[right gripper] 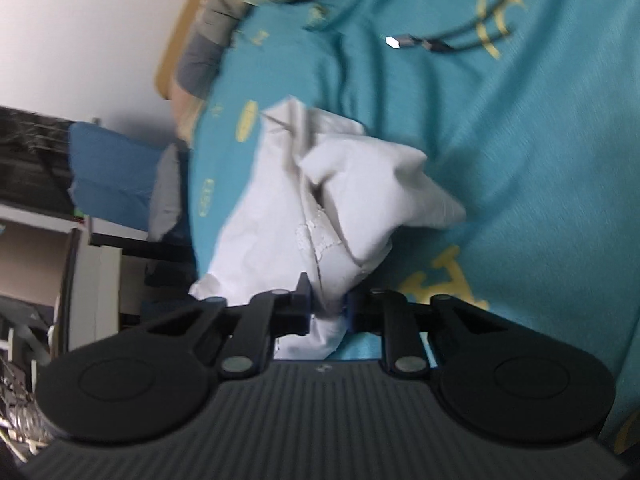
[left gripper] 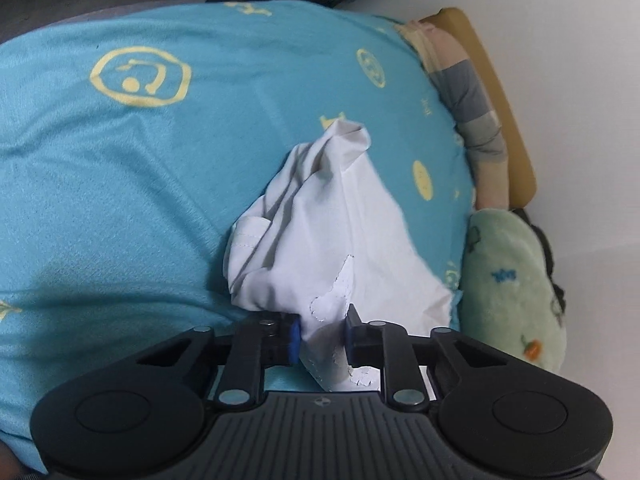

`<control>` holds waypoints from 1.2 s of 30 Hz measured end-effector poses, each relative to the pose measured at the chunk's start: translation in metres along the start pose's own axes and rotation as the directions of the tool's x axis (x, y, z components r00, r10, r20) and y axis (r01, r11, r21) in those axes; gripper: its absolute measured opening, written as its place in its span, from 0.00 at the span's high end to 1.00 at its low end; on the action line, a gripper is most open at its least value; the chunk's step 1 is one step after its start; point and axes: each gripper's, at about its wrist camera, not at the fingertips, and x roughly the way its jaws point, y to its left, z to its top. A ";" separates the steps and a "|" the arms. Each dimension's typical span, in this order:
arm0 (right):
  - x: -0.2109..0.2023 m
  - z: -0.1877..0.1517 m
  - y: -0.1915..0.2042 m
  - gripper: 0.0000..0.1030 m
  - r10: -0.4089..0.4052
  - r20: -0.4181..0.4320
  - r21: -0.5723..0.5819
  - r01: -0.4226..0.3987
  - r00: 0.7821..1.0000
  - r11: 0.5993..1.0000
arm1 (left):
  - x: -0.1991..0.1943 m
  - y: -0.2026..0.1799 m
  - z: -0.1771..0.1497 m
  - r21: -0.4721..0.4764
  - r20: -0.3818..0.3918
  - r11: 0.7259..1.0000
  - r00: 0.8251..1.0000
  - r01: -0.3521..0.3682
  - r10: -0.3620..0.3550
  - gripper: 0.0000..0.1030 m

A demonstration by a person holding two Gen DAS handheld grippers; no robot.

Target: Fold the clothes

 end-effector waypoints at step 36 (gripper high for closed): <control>-0.517 0.199 0.000 0.85 0.010 0.814 -0.149 0.193 0.580 0.970 | 0.062 -0.489 -0.368 0.296 -0.606 0.650 0.664 0.700 -0.438 0.78</control>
